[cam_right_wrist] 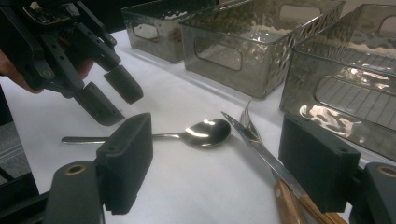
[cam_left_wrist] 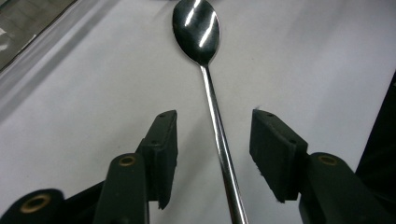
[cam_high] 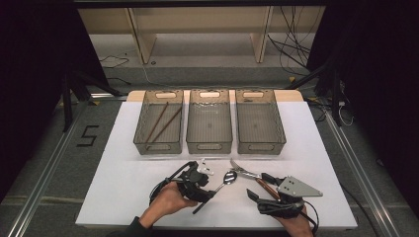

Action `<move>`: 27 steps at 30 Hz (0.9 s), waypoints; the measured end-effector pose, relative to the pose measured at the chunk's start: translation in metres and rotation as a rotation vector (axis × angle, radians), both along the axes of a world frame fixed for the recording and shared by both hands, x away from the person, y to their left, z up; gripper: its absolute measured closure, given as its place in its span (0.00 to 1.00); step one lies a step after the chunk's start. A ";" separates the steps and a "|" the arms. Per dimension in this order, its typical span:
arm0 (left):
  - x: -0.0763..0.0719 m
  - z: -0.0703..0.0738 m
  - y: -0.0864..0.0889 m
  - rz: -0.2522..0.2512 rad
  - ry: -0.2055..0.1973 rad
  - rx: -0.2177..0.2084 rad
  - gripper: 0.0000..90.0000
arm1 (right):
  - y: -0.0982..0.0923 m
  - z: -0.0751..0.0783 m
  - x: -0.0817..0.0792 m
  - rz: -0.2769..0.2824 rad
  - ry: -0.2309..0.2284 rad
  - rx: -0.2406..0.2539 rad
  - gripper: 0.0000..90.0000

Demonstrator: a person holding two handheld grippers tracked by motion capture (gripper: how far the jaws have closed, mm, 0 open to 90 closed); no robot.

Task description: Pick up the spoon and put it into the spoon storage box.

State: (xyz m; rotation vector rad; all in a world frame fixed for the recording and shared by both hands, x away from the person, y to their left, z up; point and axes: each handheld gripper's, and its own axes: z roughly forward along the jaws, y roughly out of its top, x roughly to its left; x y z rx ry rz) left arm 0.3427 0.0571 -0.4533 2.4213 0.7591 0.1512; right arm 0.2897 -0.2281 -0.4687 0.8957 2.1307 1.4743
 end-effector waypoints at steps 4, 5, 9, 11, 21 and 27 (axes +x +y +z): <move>-0.002 0.000 -0.004 -0.013 0.005 -0.003 0.63 | 0.000 0.000 0.000 -0.001 0.001 0.000 0.30; -0.002 -0.001 -0.005 -0.016 0.004 0.002 0.63 | 0.000 0.000 0.000 -0.001 0.000 0.000 0.30; -0.002 -0.007 -0.011 -0.010 0.008 0.022 0.65 | -0.001 -0.001 0.000 -0.001 0.000 0.000 0.30; -0.002 -0.011 -0.013 -0.003 0.006 0.040 0.66 | 0.000 -0.001 0.000 -0.001 -0.001 -0.001 0.30; -0.004 -0.022 -0.021 -0.003 -0.011 0.083 0.73 | 0.000 0.000 0.000 -0.001 0.000 -0.003 0.30; -0.006 -0.023 -0.023 -0.001 -0.024 0.085 0.75 | 0.001 -0.001 0.000 0.001 0.000 -0.004 0.30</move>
